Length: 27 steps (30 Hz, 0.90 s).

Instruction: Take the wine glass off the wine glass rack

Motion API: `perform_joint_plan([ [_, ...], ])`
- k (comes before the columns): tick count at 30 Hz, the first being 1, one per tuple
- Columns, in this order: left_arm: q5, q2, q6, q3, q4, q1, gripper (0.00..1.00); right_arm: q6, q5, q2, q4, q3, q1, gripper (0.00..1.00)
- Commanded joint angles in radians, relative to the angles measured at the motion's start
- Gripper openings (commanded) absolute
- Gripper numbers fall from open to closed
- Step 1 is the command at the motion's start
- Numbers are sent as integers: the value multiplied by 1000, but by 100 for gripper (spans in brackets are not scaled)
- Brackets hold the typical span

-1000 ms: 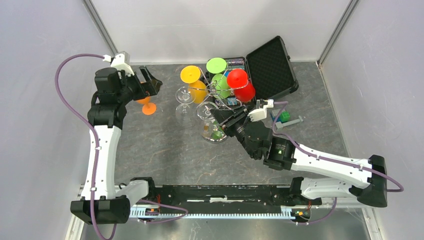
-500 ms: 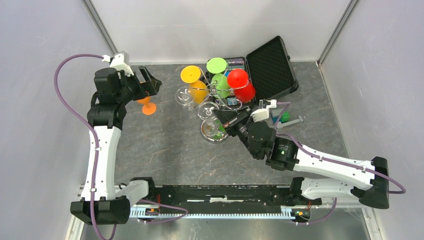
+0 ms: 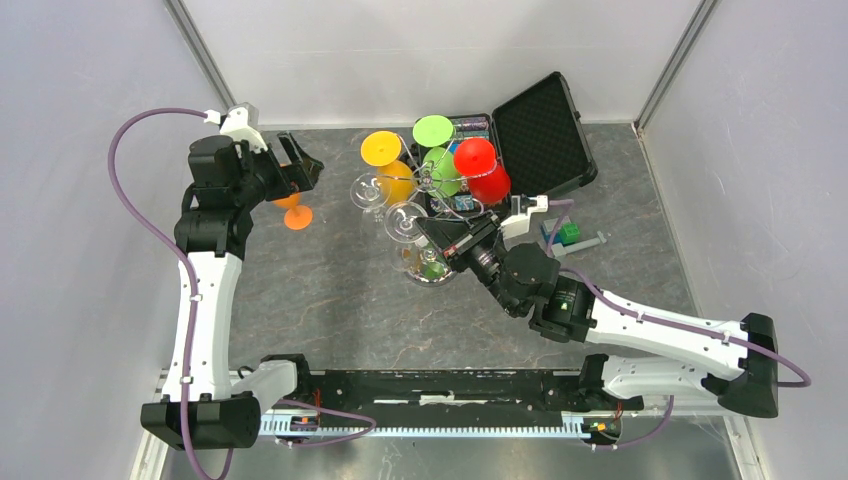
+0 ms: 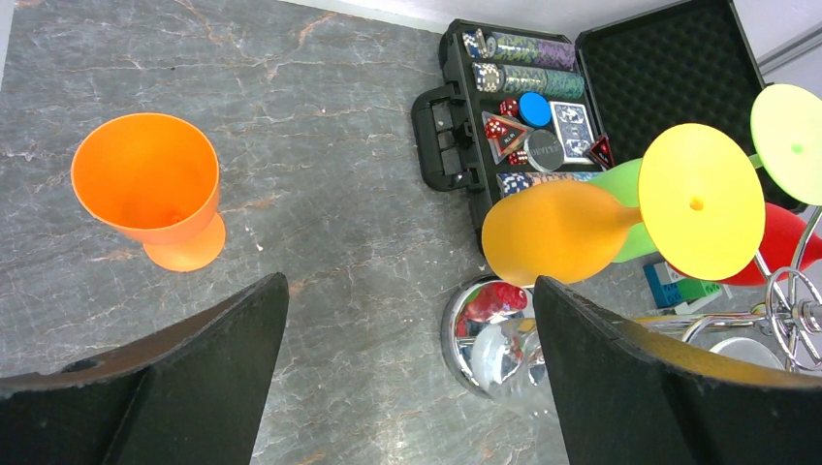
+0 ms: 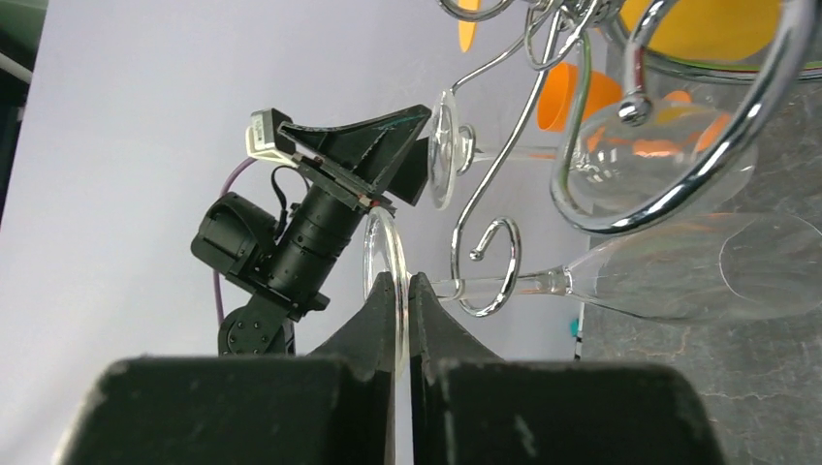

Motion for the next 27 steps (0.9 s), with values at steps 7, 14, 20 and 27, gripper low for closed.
perform_joint_plan([
  [7,1,-19,-32,12,49,-1,100,-21,7,45,67,52,-3,0],
  [14,38,-27,-39,17,48,0,100,-69,101,77,123,58,-3,0],
  [20,63,-33,-46,15,48,-2,100,-84,132,90,166,62,-4,0],
  [27,91,-37,-57,17,48,-1,100,-74,209,97,214,44,-3,0],
])
